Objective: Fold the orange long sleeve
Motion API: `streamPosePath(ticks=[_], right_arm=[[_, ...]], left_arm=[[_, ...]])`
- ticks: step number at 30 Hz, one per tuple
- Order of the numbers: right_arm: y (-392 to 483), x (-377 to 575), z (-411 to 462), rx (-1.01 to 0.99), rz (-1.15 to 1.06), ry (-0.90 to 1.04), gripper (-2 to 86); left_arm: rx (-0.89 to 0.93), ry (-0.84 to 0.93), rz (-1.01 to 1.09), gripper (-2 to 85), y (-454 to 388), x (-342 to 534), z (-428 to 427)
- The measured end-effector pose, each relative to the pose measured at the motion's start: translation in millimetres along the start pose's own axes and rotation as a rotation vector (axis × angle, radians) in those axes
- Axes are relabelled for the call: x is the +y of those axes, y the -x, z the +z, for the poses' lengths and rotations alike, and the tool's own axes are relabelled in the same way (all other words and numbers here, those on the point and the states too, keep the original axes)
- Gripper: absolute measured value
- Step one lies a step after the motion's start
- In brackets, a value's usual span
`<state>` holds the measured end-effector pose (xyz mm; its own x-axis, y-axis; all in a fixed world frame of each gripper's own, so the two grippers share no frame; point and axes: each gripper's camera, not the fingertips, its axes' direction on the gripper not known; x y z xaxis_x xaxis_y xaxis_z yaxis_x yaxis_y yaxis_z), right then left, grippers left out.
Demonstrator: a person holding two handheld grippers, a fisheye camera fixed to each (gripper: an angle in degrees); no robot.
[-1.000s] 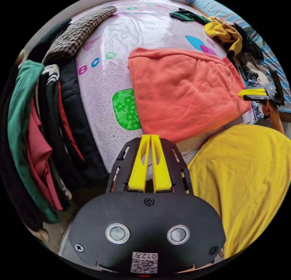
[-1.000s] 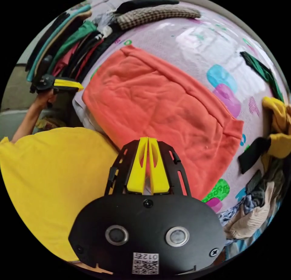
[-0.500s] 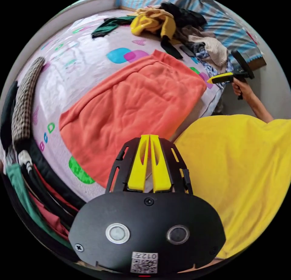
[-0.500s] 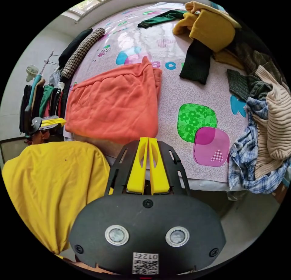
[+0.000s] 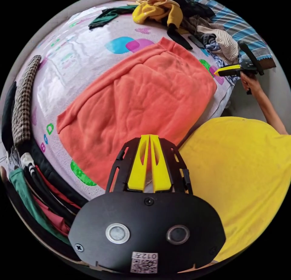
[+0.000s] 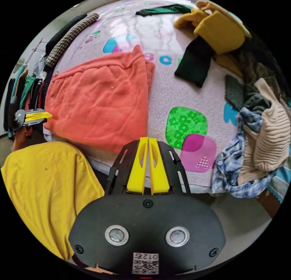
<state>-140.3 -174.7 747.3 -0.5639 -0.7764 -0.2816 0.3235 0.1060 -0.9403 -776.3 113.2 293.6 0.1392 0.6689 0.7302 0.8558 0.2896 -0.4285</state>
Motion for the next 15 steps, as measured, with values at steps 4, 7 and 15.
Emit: streamPosePath(ticks=[4, 7, 15], right_arm=[[17.5, -27.6, -8.6, -0.017, -0.095, -0.069, 0.6], [19.0, -49.9, 26.5, 0.04, -0.107, 0.009, 0.6], [-30.7, -55.9, 59.3, -0.058, -0.083, 0.081, 0.8]], left_arm=[[-0.024, 0.044, -0.062, 0.3, 25.9, 2.6, 14.0], [0.004, 0.076, -0.079, 0.2, 41.7, 3.1, 33.4], [0.065, -0.005, -0.135, 0.3, 85.6, 37.8, 18.0]])
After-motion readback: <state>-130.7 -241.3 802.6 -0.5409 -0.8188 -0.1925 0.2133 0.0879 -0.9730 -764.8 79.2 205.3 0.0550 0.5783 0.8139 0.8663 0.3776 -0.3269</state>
